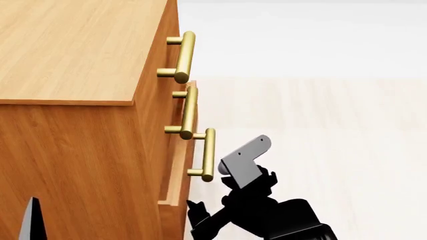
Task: Close the bottom drawer of the cabinet.
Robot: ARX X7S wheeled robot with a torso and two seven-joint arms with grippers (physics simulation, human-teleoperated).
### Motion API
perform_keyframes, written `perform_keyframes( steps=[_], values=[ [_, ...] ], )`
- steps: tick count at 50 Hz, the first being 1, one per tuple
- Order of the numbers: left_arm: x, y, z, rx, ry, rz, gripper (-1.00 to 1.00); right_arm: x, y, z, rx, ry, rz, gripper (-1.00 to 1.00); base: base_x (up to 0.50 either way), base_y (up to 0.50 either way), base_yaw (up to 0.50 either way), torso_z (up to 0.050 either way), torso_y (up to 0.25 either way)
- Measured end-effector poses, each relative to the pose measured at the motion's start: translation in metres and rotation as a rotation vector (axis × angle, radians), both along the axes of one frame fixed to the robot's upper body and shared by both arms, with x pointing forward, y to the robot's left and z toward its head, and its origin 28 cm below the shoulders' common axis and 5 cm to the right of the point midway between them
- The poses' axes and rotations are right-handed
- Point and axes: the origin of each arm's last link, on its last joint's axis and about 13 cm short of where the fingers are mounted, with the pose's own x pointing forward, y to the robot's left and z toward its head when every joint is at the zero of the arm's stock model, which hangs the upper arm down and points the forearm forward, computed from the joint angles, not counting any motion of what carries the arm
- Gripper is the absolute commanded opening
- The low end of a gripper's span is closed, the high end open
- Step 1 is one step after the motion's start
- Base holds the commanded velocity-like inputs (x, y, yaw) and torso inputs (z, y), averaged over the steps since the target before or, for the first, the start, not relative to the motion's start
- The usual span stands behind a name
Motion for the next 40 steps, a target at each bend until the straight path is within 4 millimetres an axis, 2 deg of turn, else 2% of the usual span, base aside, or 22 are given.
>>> perform_keyframes(
  steps=[20,40],
  values=[
    [0.000,0.001,0.000,-0.003,0.001,-0.001,1.00,0.002,0.022,0.001,-0.012,-0.005,0.097,1.00,0.00,0.00,0.00,0.000,0.000],
    [0.000,0.000,0.000,-0.003,0.001,-0.002,1.00,0.006,0.024,0.007,-0.057,-0.021,0.136,1.00,0.00,0.00,0.00,0.000,0.000]
  ],
)
